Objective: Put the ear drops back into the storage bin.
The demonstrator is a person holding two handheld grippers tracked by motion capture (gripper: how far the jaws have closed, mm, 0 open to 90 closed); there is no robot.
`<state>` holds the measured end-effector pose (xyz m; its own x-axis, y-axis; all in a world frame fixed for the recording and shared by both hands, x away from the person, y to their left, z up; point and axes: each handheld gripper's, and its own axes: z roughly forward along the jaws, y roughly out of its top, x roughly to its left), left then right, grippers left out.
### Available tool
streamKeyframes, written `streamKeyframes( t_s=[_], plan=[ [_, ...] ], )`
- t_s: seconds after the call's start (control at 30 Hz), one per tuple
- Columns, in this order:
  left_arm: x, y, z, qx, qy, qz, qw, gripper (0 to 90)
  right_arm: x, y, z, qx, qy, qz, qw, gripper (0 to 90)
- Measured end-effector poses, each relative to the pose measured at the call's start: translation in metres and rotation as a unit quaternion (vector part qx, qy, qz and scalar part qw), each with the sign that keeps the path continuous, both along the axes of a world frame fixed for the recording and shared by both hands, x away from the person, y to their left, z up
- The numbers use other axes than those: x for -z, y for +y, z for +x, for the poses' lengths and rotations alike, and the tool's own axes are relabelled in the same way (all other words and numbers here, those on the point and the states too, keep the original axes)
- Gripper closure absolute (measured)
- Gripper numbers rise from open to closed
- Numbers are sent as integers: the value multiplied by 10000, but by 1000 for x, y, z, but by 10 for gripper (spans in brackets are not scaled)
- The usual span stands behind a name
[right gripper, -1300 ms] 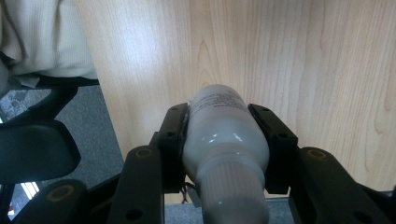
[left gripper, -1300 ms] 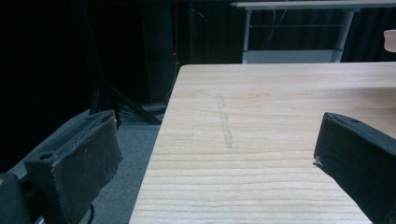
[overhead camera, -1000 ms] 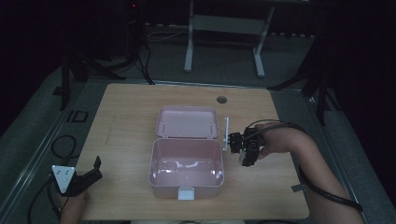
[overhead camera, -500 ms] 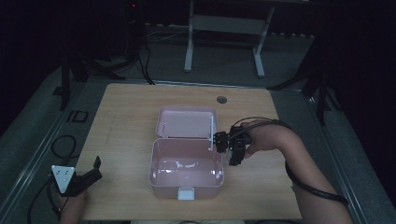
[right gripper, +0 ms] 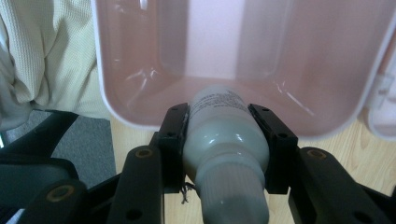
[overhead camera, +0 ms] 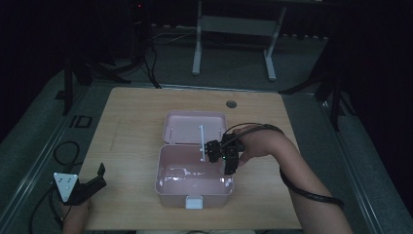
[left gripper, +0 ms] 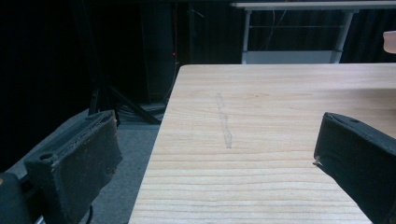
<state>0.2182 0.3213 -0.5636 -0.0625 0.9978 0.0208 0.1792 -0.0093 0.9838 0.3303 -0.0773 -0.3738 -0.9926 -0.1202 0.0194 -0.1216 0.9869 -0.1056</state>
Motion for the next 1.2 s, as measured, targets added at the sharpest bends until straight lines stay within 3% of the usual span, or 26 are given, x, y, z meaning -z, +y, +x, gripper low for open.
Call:
streamKeyframes(
  t_s=[0.67, 1.2],
  plan=[
    [0, 0, 0, 20, 6, -8, 10000, 5, 24, 17, -2, -405, 71, -109, 9991, 597],
    [0, 0, 0, 30, -2, -6, 10000, 5, 70, 23, 0, -692, 166, -114, 9974, 597]
  ],
)
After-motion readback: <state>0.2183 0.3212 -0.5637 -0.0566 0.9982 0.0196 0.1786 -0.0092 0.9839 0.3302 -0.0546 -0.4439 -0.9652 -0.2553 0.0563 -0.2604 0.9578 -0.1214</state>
